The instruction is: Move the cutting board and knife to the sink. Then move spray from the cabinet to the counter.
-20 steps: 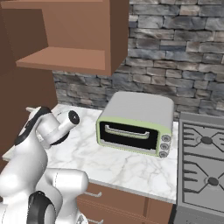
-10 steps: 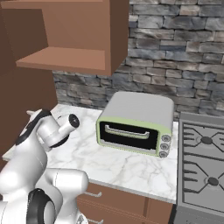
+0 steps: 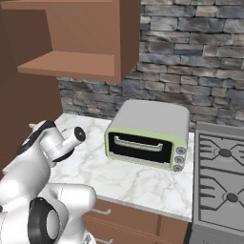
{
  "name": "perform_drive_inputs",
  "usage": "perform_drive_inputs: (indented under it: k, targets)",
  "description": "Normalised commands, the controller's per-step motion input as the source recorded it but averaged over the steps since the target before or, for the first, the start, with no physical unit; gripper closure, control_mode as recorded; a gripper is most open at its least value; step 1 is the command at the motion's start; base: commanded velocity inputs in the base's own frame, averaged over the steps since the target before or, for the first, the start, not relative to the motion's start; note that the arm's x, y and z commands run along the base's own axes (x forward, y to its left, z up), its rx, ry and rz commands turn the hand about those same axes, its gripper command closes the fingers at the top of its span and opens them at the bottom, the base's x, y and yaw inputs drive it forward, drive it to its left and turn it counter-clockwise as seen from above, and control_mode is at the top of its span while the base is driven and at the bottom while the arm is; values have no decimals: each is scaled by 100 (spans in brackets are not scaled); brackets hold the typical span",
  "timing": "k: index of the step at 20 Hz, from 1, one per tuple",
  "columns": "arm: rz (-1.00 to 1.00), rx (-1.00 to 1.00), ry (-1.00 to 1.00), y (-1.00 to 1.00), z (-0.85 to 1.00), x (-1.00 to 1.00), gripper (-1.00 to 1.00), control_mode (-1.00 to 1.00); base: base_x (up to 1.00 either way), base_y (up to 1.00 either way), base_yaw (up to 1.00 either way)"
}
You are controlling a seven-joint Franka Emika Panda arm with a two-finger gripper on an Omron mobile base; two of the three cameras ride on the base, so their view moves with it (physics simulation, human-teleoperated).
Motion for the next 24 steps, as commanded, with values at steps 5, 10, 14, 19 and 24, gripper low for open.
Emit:
perform_drive_inputs:
  k: [5,10,14,19,24]
  targets:
    - [0,0,0,3,-24,0,100,-100,0,0,0]
    - [0,0,0,2,-24,0,100,-100,0,0,0]
    - [0,0,0,0,-25,0,100,-100,0,0,0]
    - [0,0,0,0,-26,0,100,-100,0,0,0]
    - [0,0,0,0,-26,0,100,-100,0,0,0]
